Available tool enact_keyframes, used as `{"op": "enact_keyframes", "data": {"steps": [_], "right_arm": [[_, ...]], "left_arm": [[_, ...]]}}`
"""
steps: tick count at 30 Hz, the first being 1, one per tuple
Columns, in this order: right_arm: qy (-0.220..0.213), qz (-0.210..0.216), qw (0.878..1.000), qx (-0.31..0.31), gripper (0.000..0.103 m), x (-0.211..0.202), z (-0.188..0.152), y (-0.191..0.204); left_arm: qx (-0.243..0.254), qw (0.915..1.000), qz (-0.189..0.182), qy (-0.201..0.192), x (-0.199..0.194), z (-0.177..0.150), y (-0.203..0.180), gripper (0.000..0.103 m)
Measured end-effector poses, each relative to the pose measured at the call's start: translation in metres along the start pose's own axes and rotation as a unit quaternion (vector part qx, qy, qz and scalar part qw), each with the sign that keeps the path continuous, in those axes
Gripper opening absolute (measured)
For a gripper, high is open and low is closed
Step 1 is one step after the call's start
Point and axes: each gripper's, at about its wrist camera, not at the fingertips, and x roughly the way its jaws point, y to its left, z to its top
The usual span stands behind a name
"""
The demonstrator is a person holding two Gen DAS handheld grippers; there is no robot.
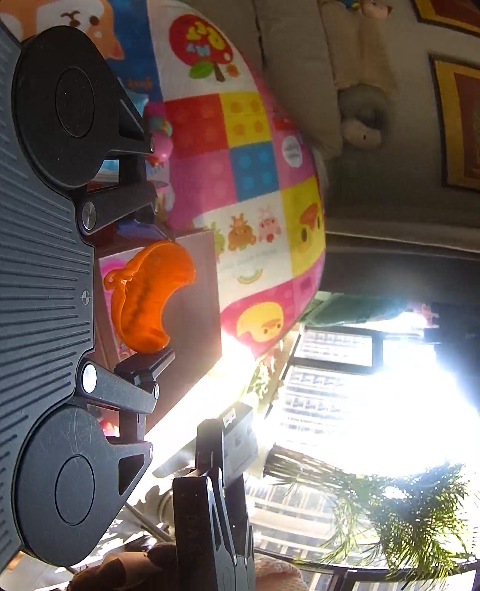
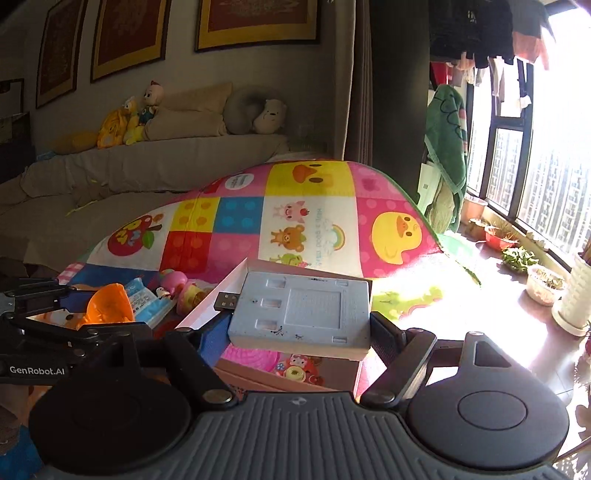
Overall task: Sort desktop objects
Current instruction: 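Lower the orange toy and white charger into the pink box, open both tools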
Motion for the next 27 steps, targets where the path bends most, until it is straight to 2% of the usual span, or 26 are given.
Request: {"op": "enact_keyframes", "data": {"steps": [1,3,6,9,13,15,16,17,19,23,27], "right_arm": [[-0.002,0.002,1.000,0.004,0.079,0.010,0.007,-0.004],[0.007,0.015,1.000,0.004,0.079,0.036,0.017,-0.010],[0.025,-0.003,1.000,0.014,0.080,0.058,0.014,-0.012],[0.039,0.007,0.999,0.016,0.080,0.059,-0.003,-0.010],[0.069,0.031,0.997,0.004,0.079,0.062,-0.026,0.012],[0.085,0.051,0.995,-0.009,0.075,0.066,-0.033,0.030],[0.095,0.063,0.993,-0.015,0.068,0.070,-0.035,0.039],[0.103,0.073,0.992,-0.018,0.064,0.073,-0.037,0.047],[0.118,0.084,0.989,-0.017,0.063,0.081,-0.041,0.062],[0.127,0.083,0.988,-0.011,0.068,0.086,-0.043,0.075],[0.147,0.123,0.981,-0.009,0.069,0.072,-0.044,0.077]], "left_arm": [[-0.004,1.0000,0.006,-0.006,0.010,0.009,0.001,0.067],[-0.022,0.9993,0.028,-0.008,0.022,0.021,0.009,0.086],[-0.060,0.9976,0.034,-0.002,0.014,0.013,0.031,0.096],[-0.065,0.9950,0.070,0.027,0.003,-0.019,0.050,0.096],[-0.064,0.9878,0.118,0.078,-0.008,-0.069,0.064,0.096],[-0.067,0.9838,0.134,0.099,-0.016,-0.089,0.067,0.097],[-0.068,0.9826,0.138,0.104,-0.019,-0.097,0.067,0.097],[-0.067,0.9819,0.142,0.106,-0.024,-0.103,0.067,0.097],[-0.058,0.9813,0.153,0.102,-0.033,-0.112,0.064,0.099],[-0.045,0.9815,0.163,0.089,-0.050,-0.120,0.063,0.100],[-0.064,0.9806,0.164,0.087,-0.059,-0.125,0.069,0.101]]}}
